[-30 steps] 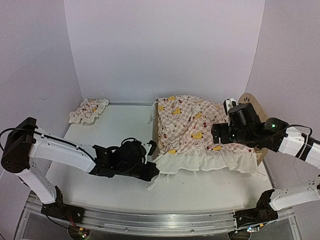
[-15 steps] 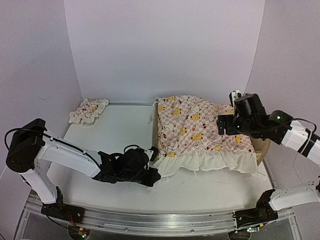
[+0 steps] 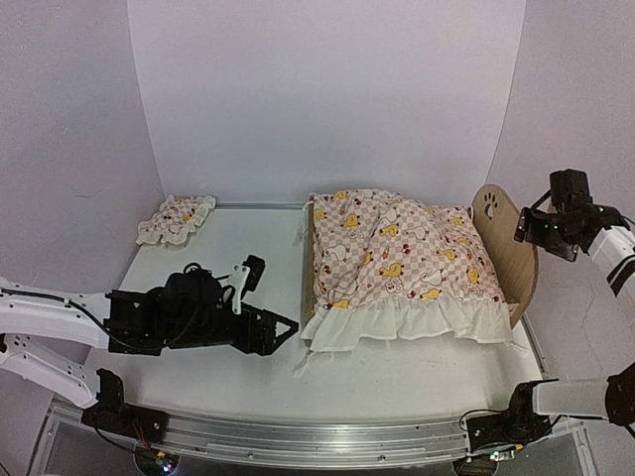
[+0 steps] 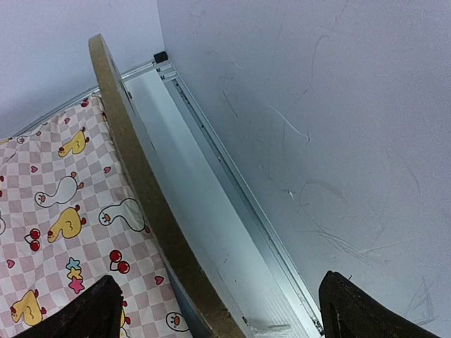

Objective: Set up the pet bed

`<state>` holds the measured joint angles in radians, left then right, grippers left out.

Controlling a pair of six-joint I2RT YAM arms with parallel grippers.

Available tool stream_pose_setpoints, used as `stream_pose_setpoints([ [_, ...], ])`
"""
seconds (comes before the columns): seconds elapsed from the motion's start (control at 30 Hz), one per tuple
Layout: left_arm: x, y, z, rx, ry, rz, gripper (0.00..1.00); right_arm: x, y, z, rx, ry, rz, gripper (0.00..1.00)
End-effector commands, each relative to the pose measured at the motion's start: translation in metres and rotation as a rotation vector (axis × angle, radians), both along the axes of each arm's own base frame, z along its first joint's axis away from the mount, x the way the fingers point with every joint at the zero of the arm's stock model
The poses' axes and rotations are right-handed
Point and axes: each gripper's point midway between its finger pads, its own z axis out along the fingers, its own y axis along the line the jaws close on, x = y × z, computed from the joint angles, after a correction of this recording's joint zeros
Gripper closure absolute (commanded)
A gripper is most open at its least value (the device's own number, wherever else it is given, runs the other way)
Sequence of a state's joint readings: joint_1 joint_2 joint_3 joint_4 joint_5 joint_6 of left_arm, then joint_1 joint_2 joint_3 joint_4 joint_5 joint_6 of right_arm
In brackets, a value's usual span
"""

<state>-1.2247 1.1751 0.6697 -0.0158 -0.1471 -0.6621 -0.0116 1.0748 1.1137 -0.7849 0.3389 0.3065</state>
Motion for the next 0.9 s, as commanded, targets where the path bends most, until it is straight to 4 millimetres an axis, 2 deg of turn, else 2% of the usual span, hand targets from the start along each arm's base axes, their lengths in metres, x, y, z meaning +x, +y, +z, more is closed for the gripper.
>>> stream_pose_setpoints([
  [0.0,0.012,0.011,0.066,-0.065,-0.181,0.019,0.13,0.011,0.004,-0.003,0.069,-0.01,0.063,0.02],
  [0.1,0.014,0.01,0.096,-0.12,-0.242,0.012,0.11,0.022,0.016,0.0,0.101,-0.051,0.133,0.02],
  [0.17,0.014,0.005,0.113,-0.146,-0.276,-0.001,0.1,0.031,0.021,-0.006,0.108,-0.027,0.177,0.04],
  [0.27,0.018,0.0,0.135,-0.168,-0.32,0.002,0.07,0.037,0.039,-0.009,0.162,-0.014,0.262,0.11],
  [0.4,0.023,-0.015,0.159,-0.167,-0.375,-0.016,0.01,0.03,0.098,0.001,0.236,-0.041,0.403,0.14],
  [0.47,0.027,-0.027,0.166,-0.15,-0.404,-0.032,0.0,0.024,0.136,0.005,0.269,-0.039,0.477,0.14],
  [0.53,0.03,-0.04,0.165,-0.126,-0.433,-0.055,0.01,0.017,0.181,0.005,0.312,-0.034,0.559,0.15],
  [0.63,0.038,-0.062,0.146,-0.043,-0.47,-0.089,0.01,0.008,0.232,0.006,0.36,-0.046,0.632,0.14],
  [0.67,0.039,-0.071,0.144,-0.033,-0.498,-0.106,0.01,0.007,0.243,0.008,0.367,-0.057,0.648,0.14],
  [0.77,0.028,-0.098,0.114,0.046,-0.598,-0.199,0.02,-0.002,0.268,0.01,0.411,-0.104,0.733,0.14],
  [0.83,0.022,-0.11,0.094,0.151,-0.723,-0.215,0.06,-0.008,0.276,0.012,0.435,-0.133,0.781,0.13],
  [0.87,0.019,-0.118,0.076,0.224,-0.783,-0.232,0.06,-0.011,0.277,0.013,0.438,-0.144,0.799,0.13],
])
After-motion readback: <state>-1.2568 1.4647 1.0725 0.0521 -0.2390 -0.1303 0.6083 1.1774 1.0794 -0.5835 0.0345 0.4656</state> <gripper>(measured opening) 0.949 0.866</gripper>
